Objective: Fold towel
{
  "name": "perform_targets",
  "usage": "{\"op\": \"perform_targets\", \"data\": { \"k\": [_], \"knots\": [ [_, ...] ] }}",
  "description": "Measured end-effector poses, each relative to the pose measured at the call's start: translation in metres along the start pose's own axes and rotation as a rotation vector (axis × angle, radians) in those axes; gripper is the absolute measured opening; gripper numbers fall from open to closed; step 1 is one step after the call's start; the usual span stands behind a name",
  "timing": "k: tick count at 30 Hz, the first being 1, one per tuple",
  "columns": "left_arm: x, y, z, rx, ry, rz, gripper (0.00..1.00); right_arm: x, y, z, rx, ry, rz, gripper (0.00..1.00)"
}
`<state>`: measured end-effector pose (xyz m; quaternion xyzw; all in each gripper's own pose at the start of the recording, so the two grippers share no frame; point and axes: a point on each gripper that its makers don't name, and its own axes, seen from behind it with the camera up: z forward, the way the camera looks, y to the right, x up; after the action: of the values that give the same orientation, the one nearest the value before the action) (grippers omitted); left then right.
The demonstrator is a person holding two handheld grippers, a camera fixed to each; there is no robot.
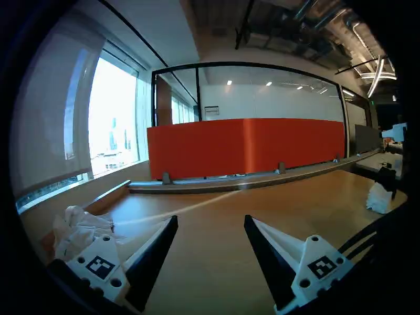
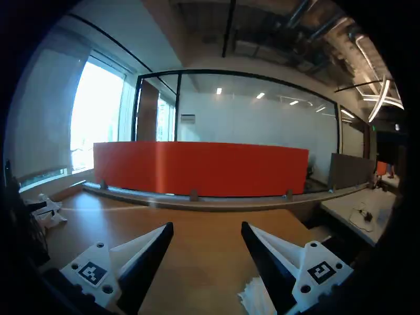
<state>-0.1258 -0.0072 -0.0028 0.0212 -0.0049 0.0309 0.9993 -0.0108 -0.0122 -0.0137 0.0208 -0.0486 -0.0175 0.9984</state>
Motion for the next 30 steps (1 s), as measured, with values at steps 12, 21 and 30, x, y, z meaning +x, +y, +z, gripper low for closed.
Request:
{"op": "perform_targets", "data": {
  "k": [12, 21, 30],
  "knots": [
    [-0.036, -0.014, 0.012, 0.004, 0.049, -0.043, 0.93, -0.029, -0.008, 0.005, -0.007, 0.003, -0.027, 1.0],
    [-0.05, -0.023, 0.017, 0.013, 0.07, -0.07, 0.94, -0.038, -0.017, 0.013, -0.005, 0.006, -0.041, 1.0],
    [-0.05, -0.028, 0.013, 0.029, 0.086, -0.075, 0.94, -0.043, -0.024, 0.018, 0.006, -0.001, -0.04, 1.0]
  ]
}}
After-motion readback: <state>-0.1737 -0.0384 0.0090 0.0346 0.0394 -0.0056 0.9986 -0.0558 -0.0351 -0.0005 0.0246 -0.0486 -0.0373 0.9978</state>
